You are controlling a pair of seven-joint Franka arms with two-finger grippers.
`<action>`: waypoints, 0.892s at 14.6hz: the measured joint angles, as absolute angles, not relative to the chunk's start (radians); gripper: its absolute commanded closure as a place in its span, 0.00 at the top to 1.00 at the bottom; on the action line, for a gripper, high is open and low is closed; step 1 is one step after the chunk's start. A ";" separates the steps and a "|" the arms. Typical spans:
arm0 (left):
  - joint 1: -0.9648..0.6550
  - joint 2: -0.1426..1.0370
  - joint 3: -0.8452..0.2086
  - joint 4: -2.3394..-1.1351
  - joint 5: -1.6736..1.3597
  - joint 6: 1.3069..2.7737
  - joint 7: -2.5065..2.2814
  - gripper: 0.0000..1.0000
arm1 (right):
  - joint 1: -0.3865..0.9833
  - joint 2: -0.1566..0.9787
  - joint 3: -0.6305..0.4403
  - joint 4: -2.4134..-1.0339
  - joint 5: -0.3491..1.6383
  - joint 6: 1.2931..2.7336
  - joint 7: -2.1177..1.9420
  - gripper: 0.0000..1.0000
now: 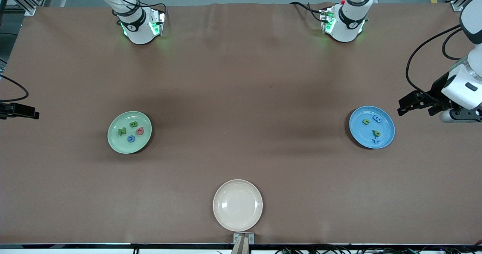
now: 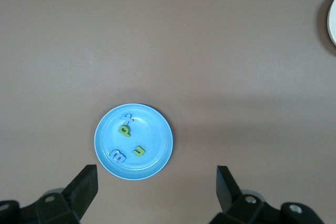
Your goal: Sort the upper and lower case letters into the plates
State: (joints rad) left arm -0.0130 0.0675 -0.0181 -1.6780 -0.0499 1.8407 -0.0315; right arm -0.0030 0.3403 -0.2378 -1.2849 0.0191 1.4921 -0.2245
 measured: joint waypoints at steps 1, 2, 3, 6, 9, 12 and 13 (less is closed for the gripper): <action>-0.013 0.067 -0.018 -1.678 -0.050 1.836 -0.032 0.99 | -0.009 0.340 -0.238 -1.282 0.023 1.490 -0.225 1.00; -0.013 0.066 -0.017 -1.678 -0.050 1.829 -0.032 0.99 | -0.012 0.340 -0.237 -1.282 0.025 1.490 -0.225 1.00; -0.013 0.061 -0.017 -1.678 -0.050 1.825 -0.032 0.99 | -0.012 0.341 -0.236 -1.282 0.025 1.490 -0.225 1.00; -0.013 0.024 -0.014 -1.677 -0.050 1.821 -0.032 0.99 | -0.008 0.343 -0.226 -1.282 0.025 1.490 -0.225 1.00; -0.013 -0.021 -0.008 -1.677 -0.050 1.808 -0.032 0.99 | -0.007 0.343 -0.223 -1.281 0.026 1.490 -0.225 1.00; -0.011 -0.035 -0.006 -1.677 -0.050 1.762 -0.032 0.99 | -0.003 0.343 -0.220 -1.281 0.029 1.487 -0.225 1.00; -0.011 -0.036 -0.006 -1.677 -0.050 1.760 -0.032 0.99 | 0.001 0.343 -0.218 -1.281 0.029 1.487 -0.225 1.00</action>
State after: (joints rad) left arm -0.0113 -0.0356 -0.0060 -1.6773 -0.0501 1.7598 -0.0316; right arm 0.0010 0.3432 -0.2176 -1.2813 0.0286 1.4872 -0.2246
